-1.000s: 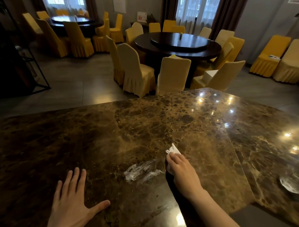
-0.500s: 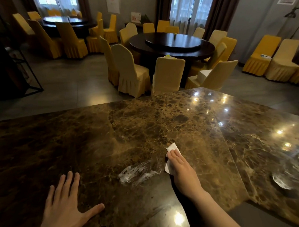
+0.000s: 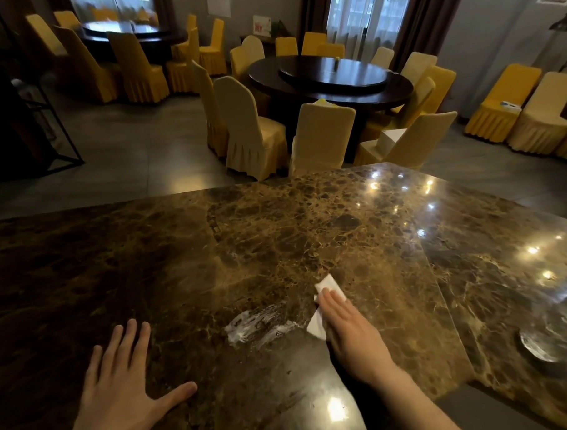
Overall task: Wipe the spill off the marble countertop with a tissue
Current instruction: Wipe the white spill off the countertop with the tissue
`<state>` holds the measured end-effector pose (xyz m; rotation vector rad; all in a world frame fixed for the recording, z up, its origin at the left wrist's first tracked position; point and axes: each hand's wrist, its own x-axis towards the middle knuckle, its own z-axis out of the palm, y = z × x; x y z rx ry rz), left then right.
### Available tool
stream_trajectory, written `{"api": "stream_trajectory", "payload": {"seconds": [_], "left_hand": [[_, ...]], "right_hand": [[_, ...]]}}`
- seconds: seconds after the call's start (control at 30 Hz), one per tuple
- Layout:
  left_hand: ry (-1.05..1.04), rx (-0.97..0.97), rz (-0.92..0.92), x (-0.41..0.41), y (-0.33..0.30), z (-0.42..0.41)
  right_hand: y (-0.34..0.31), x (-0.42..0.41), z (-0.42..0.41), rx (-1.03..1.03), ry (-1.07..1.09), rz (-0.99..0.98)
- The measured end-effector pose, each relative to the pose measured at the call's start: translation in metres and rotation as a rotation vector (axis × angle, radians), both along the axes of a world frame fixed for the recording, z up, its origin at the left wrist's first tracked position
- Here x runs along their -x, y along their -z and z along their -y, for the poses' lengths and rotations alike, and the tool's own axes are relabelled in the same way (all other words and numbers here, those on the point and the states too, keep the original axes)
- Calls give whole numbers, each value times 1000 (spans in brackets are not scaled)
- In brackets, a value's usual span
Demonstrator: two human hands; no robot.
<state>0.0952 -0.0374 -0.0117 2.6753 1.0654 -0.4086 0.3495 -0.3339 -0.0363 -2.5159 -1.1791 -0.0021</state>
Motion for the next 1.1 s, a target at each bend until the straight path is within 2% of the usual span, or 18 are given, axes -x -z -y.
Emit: {"api": "stream_trajectory", "payload": {"seconds": [0.13,0.23,0.43,0.6,0.7,0.9,0.97,1.1], "left_hand": [[-4,-12,-14,-1,-2,1],[-9,2,-22,-2,-3,1],[-13,6,-19,-2,-2,1],[-1,14,-34,-2,-5,1],[4,17,-58,-2,-9,3],[12,7,-111,-6,-14,4],[18,1,-118,-5,-16,6],[19,5,-129,-6,-20,7]], "right_hand": [[-9,-35,-25,143,85,-88],[-5,-24,-25,143,101,-77],[10,14,3,49,-42,-35],[-1,-30,-9,63,122,-69],[-4,-28,-24,83,180,-86],[1,27,4,-52,-1,-52],[-4,12,12,-43,-7,-33],[-12,-41,13,89,134,-28]]}}
